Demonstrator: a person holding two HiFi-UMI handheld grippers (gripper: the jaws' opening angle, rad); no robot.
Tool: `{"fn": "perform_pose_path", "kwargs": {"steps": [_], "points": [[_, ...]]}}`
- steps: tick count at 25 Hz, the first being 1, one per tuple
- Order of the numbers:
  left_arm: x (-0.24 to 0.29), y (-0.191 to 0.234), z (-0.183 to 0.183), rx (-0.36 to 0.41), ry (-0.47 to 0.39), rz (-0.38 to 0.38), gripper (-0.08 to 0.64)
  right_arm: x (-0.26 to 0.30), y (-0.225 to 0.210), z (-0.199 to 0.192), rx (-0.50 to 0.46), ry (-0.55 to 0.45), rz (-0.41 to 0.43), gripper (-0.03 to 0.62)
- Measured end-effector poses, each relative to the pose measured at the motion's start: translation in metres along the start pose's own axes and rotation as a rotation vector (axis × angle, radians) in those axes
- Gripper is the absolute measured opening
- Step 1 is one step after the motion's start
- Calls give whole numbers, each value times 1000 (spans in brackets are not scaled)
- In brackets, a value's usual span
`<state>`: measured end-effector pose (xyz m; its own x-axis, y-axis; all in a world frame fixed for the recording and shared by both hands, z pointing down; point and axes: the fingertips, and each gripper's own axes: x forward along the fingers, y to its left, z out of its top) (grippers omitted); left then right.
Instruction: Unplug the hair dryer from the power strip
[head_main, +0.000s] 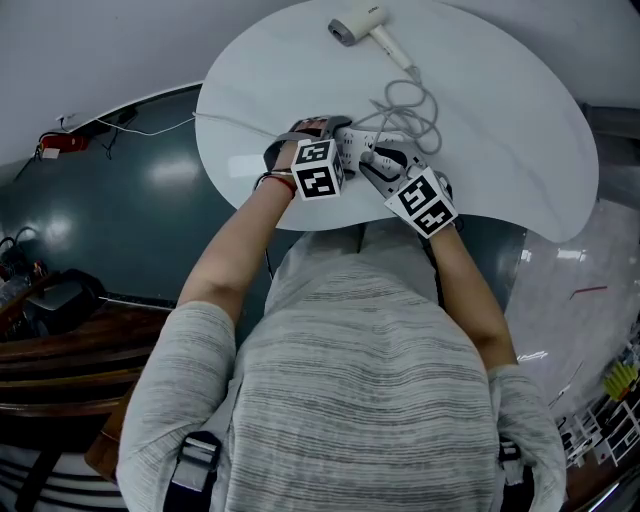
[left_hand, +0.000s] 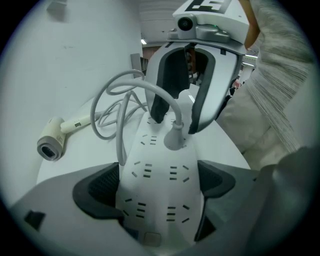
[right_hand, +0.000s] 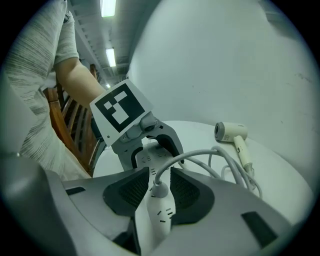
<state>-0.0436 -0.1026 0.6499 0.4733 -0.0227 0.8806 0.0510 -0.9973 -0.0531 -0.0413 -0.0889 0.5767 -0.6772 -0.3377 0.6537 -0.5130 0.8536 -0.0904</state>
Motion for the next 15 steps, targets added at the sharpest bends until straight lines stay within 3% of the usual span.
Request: {"fn": "perform_pose_path", "kwargs": {"steps": [2,6,10,15], "points": [[0,-1,0,11,2,-2,469,1,2,-1,-43,24,-2,86],[0,-3,0,18,-4,-3,469,3,5,-4,-77,61,17,75],[-1,-2,2,27,-5,-2,469,8,7,-14,-175,123,20,72],[1,-1,1,22,6,-8,469,8,6,-14,-162,147,34,63]]}}
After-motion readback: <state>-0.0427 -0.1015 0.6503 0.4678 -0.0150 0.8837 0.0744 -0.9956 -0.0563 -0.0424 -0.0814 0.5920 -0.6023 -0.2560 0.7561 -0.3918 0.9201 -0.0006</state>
